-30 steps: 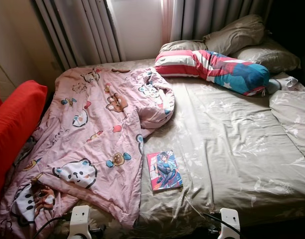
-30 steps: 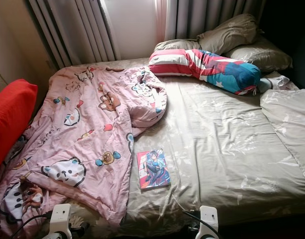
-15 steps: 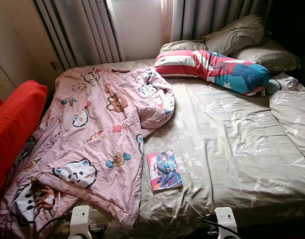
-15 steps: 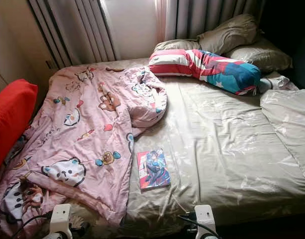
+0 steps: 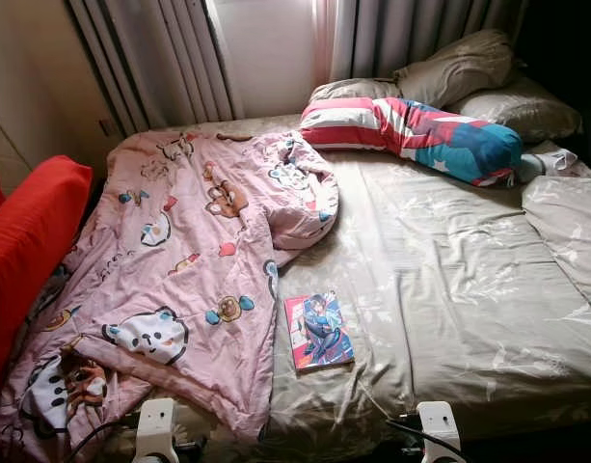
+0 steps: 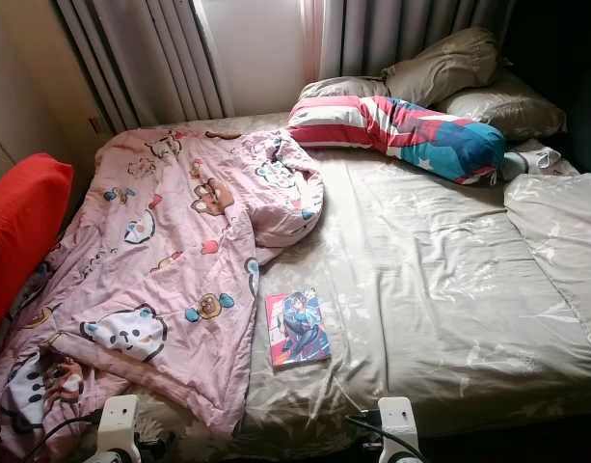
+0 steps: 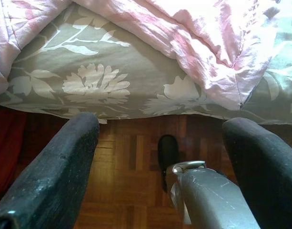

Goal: Clean up the room

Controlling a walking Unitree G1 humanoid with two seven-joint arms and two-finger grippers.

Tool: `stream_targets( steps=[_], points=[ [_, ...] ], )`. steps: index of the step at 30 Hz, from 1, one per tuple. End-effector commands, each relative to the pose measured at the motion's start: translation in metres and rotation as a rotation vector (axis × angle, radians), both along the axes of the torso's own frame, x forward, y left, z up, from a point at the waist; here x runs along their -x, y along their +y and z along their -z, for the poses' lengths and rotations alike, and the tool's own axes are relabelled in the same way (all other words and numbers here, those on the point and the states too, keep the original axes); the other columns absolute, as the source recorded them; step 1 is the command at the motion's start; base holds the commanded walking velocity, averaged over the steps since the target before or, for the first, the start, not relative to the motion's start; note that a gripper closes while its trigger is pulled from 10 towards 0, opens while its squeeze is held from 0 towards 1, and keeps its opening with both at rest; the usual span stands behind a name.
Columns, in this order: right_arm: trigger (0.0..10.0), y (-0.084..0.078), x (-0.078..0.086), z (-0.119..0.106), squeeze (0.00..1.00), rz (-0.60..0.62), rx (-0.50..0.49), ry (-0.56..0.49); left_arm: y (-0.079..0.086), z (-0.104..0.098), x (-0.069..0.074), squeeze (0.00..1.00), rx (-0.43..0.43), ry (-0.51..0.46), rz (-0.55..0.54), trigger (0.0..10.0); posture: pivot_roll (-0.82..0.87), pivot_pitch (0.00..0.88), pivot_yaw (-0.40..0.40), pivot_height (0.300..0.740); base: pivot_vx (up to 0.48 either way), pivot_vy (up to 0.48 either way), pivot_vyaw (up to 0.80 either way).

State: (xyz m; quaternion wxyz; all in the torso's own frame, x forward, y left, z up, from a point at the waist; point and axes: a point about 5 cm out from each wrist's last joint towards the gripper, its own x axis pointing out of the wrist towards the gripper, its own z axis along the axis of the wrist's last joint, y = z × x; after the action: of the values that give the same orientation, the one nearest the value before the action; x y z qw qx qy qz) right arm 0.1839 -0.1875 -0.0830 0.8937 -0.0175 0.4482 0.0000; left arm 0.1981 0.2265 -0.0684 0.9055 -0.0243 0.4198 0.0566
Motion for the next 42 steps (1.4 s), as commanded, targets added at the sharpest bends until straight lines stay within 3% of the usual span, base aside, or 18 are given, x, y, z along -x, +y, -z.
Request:
stream_targets(
  steps=[1, 9, 29, 35, 42],
  points=[
    [10.0, 0.0023, -0.0015, -0.0005, 0.00, -0.011, 0.002, -0.005, 0.0017, 0.0015, 0.0026, 0.00, 0.004, 0.021, -0.016, 10.0, 0.01, 0.000, 0.043, 0.740, 0.000, 0.000, 0.00],
    [10.0, 0.0023, -0.0022, -0.0009, 0.00, -0.011, 0.000, -0.010, 0.0014, 0.0013, 0.0022, 0.00, 0.006, 0.020, -0.017, 10.0, 0.01, 0.000, 0.042, 0.740, 0.061, 0.000, 0.52],
    [10.0, 0.0026, -0.0025, -0.0011, 0.00, -0.011, -0.008, -0.013, 0.0011, 0.0012, 0.0019, 0.00, 0.008, 0.019, -0.017, 10.0, 0.01, 0.000, 0.042, 0.740, 0.251, 0.000, 0.00],
    [10.0, 0.0030, -0.0022, -0.0010, 0.00, -0.015, -0.011, -0.014, 0.0013, 0.0015, 0.0024, 0.00, 0.007, 0.020, -0.014, 10.0, 0.01, 0.000, 0.043, 0.740, 0.250, 0.000, 0.61],
    [10.0, 0.0033, -0.0027, -0.0016, 0.00, 0.004, -0.027, -0.031, 0.0015, 0.0013, 0.0025, 0.00, 0.008, 0.013, -0.023, 10.0, 0.00, 0.000, 0.043, 0.740, 0.000, 0.000, 0.00]
  ],
)
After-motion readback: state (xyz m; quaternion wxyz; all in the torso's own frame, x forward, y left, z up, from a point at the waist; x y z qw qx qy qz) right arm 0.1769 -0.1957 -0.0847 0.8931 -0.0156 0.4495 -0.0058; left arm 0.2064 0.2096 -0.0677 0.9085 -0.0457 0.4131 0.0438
